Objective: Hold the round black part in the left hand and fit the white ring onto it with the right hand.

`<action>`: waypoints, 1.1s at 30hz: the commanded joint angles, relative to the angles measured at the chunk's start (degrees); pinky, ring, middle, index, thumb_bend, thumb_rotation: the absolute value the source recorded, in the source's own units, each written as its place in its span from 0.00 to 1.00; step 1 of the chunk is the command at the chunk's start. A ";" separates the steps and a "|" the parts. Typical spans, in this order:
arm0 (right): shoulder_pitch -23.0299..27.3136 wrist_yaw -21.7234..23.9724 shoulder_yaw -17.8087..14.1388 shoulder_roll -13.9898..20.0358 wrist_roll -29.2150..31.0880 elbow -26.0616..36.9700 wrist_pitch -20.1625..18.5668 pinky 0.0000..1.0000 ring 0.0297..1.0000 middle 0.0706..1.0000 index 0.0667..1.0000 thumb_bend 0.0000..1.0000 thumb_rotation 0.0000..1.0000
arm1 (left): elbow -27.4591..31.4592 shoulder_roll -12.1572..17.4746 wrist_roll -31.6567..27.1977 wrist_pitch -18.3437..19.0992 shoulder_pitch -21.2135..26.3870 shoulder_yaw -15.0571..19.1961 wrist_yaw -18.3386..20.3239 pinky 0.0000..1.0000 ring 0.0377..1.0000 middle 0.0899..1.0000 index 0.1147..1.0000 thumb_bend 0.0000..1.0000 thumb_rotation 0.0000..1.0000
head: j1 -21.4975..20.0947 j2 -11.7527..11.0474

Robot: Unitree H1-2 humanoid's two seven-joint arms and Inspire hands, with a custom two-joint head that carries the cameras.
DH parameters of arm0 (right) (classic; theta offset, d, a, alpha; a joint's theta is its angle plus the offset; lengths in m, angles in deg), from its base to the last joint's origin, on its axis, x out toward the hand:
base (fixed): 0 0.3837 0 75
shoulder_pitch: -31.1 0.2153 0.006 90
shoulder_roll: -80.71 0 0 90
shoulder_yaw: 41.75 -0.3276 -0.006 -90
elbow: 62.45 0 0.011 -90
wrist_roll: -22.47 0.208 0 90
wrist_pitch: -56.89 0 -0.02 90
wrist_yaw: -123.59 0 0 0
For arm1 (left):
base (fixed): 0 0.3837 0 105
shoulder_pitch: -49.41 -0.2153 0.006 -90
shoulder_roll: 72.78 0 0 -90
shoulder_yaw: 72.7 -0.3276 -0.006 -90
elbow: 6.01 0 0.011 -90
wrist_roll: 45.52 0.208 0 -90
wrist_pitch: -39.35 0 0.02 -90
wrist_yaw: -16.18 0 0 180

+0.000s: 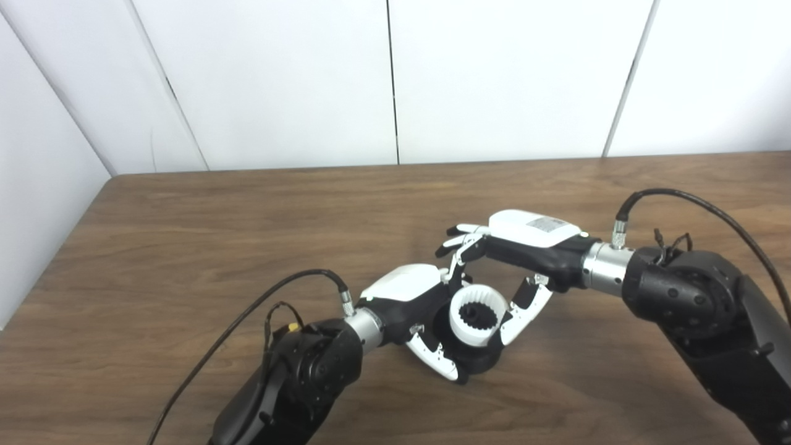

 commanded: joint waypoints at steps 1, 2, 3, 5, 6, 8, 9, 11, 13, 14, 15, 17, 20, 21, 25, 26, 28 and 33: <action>2.00 -1.00 -0.54 0.02 0.04 0.88 1.05 0.86 0.98 0.88 0.58 0.83 0.26 | 0.21 1.12 -0.66 1.24 -0.80 -0.25 2.31 0.91 1.00 0.96 0.81 1.00 0.24 | 0.02 0.08; 2.09 -1.01 -0.61 -0.08 0.08 0.83 1.00 0.87 0.98 0.88 0.58 0.83 0.26 | 0.27 1.10 -0.73 1.24 -0.84 -0.22 2.30 0.90 1.00 0.96 0.81 1.00 0.24 | 0.02 0.08; 2.16 -1.06 -0.67 -0.19 0.13 0.75 0.96 0.87 0.98 0.88 0.58 0.83 0.26 | 0.24 1.09 -0.80 1.16 -0.87 -0.17 2.23 0.90 1.00 0.96 0.82 1.00 0.24 | -0.13 0.03; 2.32 -1.12 -0.79 -0.34 0.22 0.65 0.86 0.87 0.98 0.88 0.57 0.83 0.26 | 0.04 1.11 -0.72 0.92 -0.84 -0.20 2.11 0.90 1.00 0.96 0.82 1.00 0.23 | -0.08 0.05; 2.42 -1.15 -0.88 -0.37 0.32 0.60 0.84 0.87 0.98 0.88 0.57 0.83 0.25 | -0.10 1.13 -0.56 0.86 -0.79 -0.26 2.09 0.90 1.00 0.97 0.82 1.00 0.24 | -0.07 0.01; 2.62 -1.16 -0.99 -0.41 0.35 0.59 0.78 0.87 0.98 0.88 0.57 0.83 0.24 | -0.11 1.09 -0.44 1.31 -0.61 -0.26 2.39 0.90 1.00 0.97 0.83 1.00 0.24 | -0.02 -0.02; 2.67 -1.18 -1.01 -0.40 0.32 0.58 0.81 0.87 0.98 0.88 0.58 0.83 0.24 | -0.05 1.06 -0.41 1.61 -0.53 -0.25 2.56 0.91 1.00 0.97 0.83 1.00 0.24 | -0.02 -0.03; 2.76 -1.26 -1.05 -0.35 0.35 0.44 1.06 0.86 0.97 0.88 0.58 0.83 0.24 | 0.03 0.95 -0.20 1.96 -0.45 -0.14 2.55 0.91 1.00 0.97 0.83 1.00 0.23 | 0.03 -0.10; 2.81 -1.32 -1.08 -0.34 0.43 0.29 1.30 0.85 0.97 0.88 0.57 0.83 0.24 | 0.06 0.90 -0.12 2.04 -0.46 -0.03 2.40 0.90 1.00 0.97 0.83 1.00 0.23 | 0.10 -0.10; 2.84 -1.28 -1.07 -0.33 0.42 0.27 1.27 0.86 0.97 0.88 0.57 0.83 0.24 | -0.04 0.89 -0.16 1.94 -0.48 0.04 2.21 0.90 1.00 0.97 0.82 1.00 0.23 | 0.08 -0.06; 2.88 -1.19 -1.06 -0.36 0.38 0.31 1.11 0.86 0.97 0.88 0.57 0.83 0.24 | -0.17 0.95 -0.13 1.69 -0.52 0.09 1.95 0.90 1.00 0.97 0.82 1.00 0.23 | 0.08 -0.06; 2.94 -1.01 -1.08 -0.40 0.44 0.38 0.77 0.86 0.98 0.88 0.57 0.83 0.24 | -0.32 1.08 -0.04 1.31 -0.57 0.10 1.64 0.90 1.00 0.97 0.82 1.00 0.23 | 0.14 -0.08; 3.01 -1.16 -1.01 -0.58 0.52 -0.01 1.02 0.86 0.98 0.88 0.57 0.83 0.24 | -0.35 1.38 0.33 1.10 -0.62 -0.01 1.57 0.89 1.00 0.96 0.82 1.00 0.24 | 0.16 0.02; 3.05 -1.16 -0.93 -0.64 0.40 -0.04 0.99 0.86 0.98 0.88 0.57 0.84 0.24 | -0.32 1.46 0.35 1.07 -0.70 0.02 1.55 0.89 1.00 0.96 0.82 1.00 0.24 | 0.16 0.02; 3.32 -1.01 -0.80 -0.64 0.22 -0.08 1.00 0.87 0.98 0.88 0.57 0.83 0.25 | -0.11 1.26 0.29 1.82 -0.90 0.24 1.78 0.90 1.00 0.96 0.82 1.00 0.23 | 0.25 0.08; 3.39 -1.04 -0.81 -0.66 0.27 -0.13 1.07 0.87 0.97 0.87 0.57 0.83 0.25 | -0.08 1.22 0.37 1.83 -0.90 0.23 1.73 0.90 1.00 0.96 0.82 1.00 0.23 | 0.28 0.12; 3.49 -1.09 -0.85 -0.70 0.40 -0.23 1.13 0.87 0.97 0.87 0.57 0.84 0.25 | 0.01 1.16 0.48 2.15 -0.85 0.23 1.86 0.90 1.00 0.96 0.82 1.00 0.23 | 0.29 0.17; 3.80 -1.03 -0.83 -0.72 0.40 -0.49 1.08 0.88 0.98 0.88 0.57 0.83 0.25 | 0.14 1.19 0.68 2.72 -0.69 0.24 2.02 0.89 1.00 0.97 0.83 1.00 0.25 | 0.48 0.20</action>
